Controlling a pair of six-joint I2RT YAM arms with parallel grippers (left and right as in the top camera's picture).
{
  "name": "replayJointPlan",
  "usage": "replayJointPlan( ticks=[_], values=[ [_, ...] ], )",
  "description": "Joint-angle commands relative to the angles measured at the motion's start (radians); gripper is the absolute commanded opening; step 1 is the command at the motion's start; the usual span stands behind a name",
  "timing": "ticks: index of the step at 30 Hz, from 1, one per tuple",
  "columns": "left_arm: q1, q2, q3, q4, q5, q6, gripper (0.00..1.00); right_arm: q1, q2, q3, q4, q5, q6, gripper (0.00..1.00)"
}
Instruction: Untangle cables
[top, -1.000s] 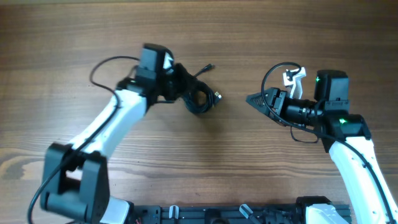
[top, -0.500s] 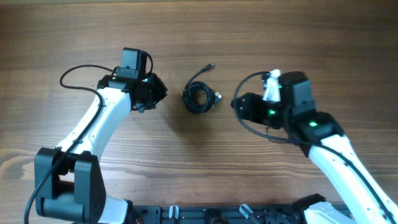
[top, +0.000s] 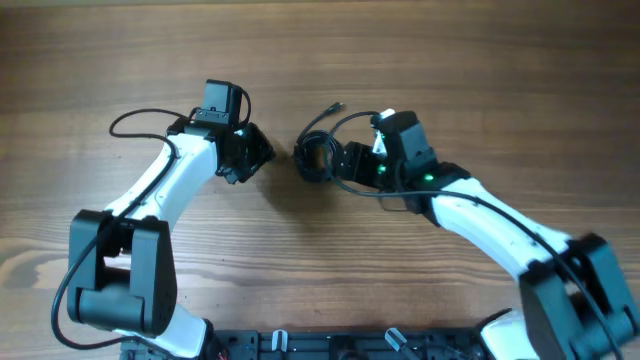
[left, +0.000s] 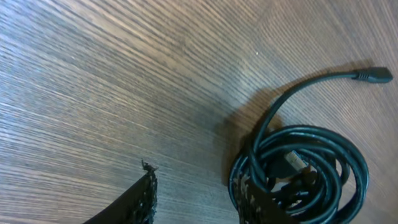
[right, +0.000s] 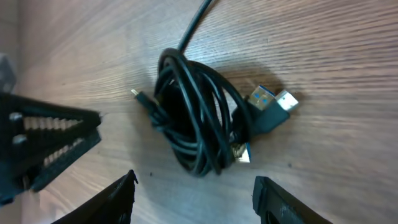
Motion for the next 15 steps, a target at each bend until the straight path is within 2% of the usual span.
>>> replayJointPlan(
  ticks=[1, 4, 6, 8, 11, 15],
  values=[
    [0.032, 0.011, 0.002, -0.011, 0.075, 0.016, 0.45, 0.031, 0.1, 0.016, 0.068, 0.017, 0.046, 0.63],
    [0.078, 0.011, 0.002, -0.015, 0.156, 0.016, 0.45, 0.055, 0.159, 0.016, 0.119, 0.017, 0.047, 0.63],
    [0.105, 0.011, 0.002, -0.015, 0.185, 0.016, 0.45, 0.063, 0.177, 0.016, 0.123, 0.023, 0.047, 0.58],
    [0.126, 0.012, 0.002, -0.015, 0.204, 0.016, 0.45, 0.064, 0.179, 0.016, 0.122, 0.035, 0.046, 0.52],
    [0.146, 0.013, 0.002, -0.015, 0.267, 0.016, 0.47, 0.064, 0.179, 0.016, 0.124, 0.088, 0.048, 0.35],
    [0.179, 0.013, 0.002, -0.014, 0.438, 0.016, 0.55, 0.064, 0.179, 0.016, 0.121, 0.188, 0.118, 0.34]
  ],
)
